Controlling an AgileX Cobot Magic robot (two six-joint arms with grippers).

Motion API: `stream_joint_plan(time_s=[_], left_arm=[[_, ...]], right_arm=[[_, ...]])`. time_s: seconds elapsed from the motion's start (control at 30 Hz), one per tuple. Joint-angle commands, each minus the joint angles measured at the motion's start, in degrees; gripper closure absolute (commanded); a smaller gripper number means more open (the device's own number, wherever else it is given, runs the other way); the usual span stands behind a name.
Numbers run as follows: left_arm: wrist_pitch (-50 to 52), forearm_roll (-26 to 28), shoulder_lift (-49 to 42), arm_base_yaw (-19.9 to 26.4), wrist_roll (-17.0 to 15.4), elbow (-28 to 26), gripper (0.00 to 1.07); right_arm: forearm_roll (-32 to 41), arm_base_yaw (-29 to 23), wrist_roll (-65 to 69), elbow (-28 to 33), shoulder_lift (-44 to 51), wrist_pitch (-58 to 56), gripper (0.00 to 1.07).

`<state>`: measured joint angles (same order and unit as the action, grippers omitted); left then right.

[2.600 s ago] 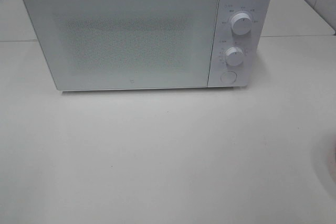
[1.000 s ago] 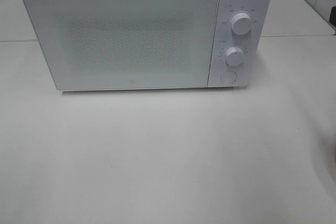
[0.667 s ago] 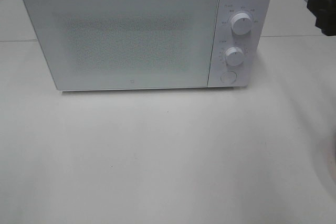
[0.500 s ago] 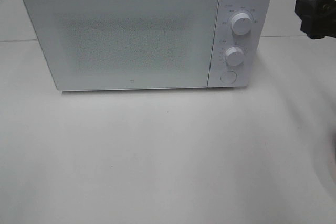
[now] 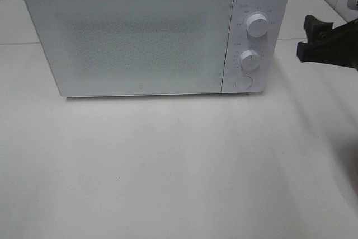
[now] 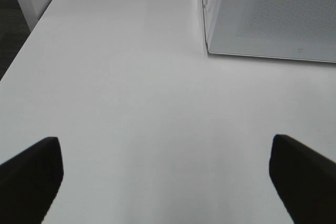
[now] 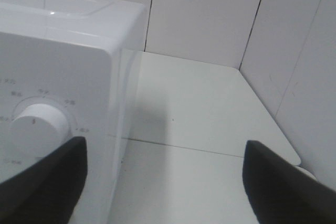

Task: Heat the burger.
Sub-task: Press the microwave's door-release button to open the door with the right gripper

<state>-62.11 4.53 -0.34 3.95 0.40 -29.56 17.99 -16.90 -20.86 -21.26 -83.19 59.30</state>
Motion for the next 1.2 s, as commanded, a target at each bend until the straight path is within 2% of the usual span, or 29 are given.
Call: stream_joint_plan(time_s=[0.03, 0.2, 0.27, 0.47, 0.73, 0.9, 0.93, 0.97, 1.0, 1.03, 1.1, 1.13, 1.17, 1.2], left_arm=[[0.97, 0.34, -0.69, -0.11, 0.11, 0.11, 0.07], [0.97, 0.34, -0.69, -0.11, 0.11, 0.11, 0.07], [0.97, 0.34, -0.69, -0.11, 0.11, 0.11, 0.07], [0.97, 0.34, -0.69, -0.11, 0.11, 0.11, 0.07], [0.97, 0.34, -0.69, -0.11, 0.11, 0.11, 0.07], [0.97, 0.34, -0.69, -0.11, 0.11, 0.11, 0.07], [0.97, 0.34, -0.69, -0.11, 0.11, 0.11, 0.07], [0.97, 0.34, -0.69, -0.11, 0.11, 0.11, 0.07], [0.97, 0.34, -0.69, -0.11, 0.11, 0.11, 0.07], [0.97, 0.34, -0.69, -0.11, 0.11, 0.11, 0.07], [0.97, 0.34, -0.69, -0.11, 0.11, 0.11, 0.07], [0.97, 0.34, -0.69, -0.11, 0.11, 0.11, 0.07], [0.97, 0.34, -0.69, -0.11, 0.11, 0.11, 0.07], [0.97, 0.34, -0.69, -0.11, 0.11, 0.11, 0.07]], right_arm=[[3.44, -3.15, -2.64, -0.06, -1.20, 2.98, 0.33], [6.88, -7.73, -2.58, -0.06, -3.15, 5.10, 0.33], [11.23, -11.75, -2.35, -0.06, -5.44, 7.05, 0.33], [14.21, -16.73, 0.17, -0.06, -8.82, 7.10, 0.33], [14.78, -18.56, 12.66, 0.11, -11.46, 6.19, 0.37], [14.78, -18.56, 24.47, 0.11, -11.69, 5.73, 0.45], [14.78, -18.56, 31.51, 0.11, -11.69, 5.56, 0.51], [14.78, -18.56, 31.51, 0.11, -11.69, 5.56, 0.51], [14.78, -18.56, 34.78, 0.11, -11.69, 5.44, 0.54], [14.78, -18.56, 43.95, 0.11, -11.69, 5.04, 0.61], [14.78, -18.56, 48.76, 0.11, -11.69, 4.64, 0.65], [14.78, -18.56, 57.52, 0.11, -11.69, 3.90, 0.73], [14.78, -18.56, 57.52, 0.11, -11.69, 3.90, 0.73], [14.73, -18.56, 65.95, 0.11, -11.69, 2.75, 0.81]])
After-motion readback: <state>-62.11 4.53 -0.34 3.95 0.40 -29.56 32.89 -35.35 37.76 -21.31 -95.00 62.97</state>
